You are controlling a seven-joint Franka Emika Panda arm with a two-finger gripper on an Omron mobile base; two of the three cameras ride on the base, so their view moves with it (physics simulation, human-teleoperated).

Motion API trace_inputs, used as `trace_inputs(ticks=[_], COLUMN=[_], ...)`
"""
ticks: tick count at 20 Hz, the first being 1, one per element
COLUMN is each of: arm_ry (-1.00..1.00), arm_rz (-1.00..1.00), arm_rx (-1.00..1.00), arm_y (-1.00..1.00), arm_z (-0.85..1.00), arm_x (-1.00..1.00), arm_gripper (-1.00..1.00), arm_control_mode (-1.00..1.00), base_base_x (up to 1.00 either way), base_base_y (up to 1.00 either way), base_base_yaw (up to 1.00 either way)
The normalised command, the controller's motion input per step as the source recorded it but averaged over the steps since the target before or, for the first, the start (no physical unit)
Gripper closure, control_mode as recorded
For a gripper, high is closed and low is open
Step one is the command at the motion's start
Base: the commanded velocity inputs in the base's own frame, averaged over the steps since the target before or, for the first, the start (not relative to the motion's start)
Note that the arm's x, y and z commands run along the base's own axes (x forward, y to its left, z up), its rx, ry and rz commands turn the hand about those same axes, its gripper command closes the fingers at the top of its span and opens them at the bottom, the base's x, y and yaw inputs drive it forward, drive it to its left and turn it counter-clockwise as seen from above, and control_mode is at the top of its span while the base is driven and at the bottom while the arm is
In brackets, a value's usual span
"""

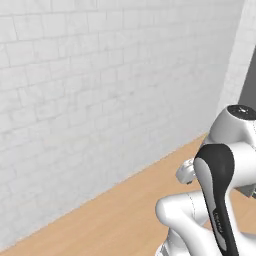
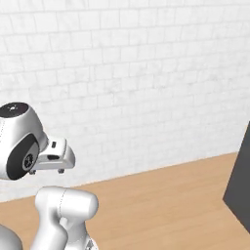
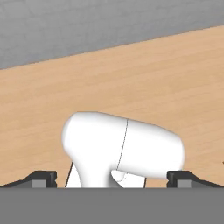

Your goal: Place one carrot and one chicken drumstick in each tupperware on the nearby counter, to pack two identical lunches.

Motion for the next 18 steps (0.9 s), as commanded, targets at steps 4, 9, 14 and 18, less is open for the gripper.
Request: trace_inputs(ticks=[4, 9, 14, 18], arm_ry=[0.00, 0.00, 0.00, 0.00], arm_rz=[0.00, 0.00, 0.00, 0.00], arm_rx=[0.00, 0.00, 0.00, 0.00], arm_y=[0.00, 0.00, 0.00, 0.00], arm_z=[0.00, 0.00, 0.00, 0.00], arm_x=[0.00, 0.00, 0.00, 0.00], arm_gripper=[-1.00, -1.00, -1.00, -1.00], arm_control_mode=[1.00, 1.00, 1.00, 1.00], base_base_x=[0.97, 1.00, 0.63, 0.12], base_base_y=[0.34, 0.01, 0.06, 0.00], base_base_yaw=[-0.52, -0.42, -0.75, -0.88])
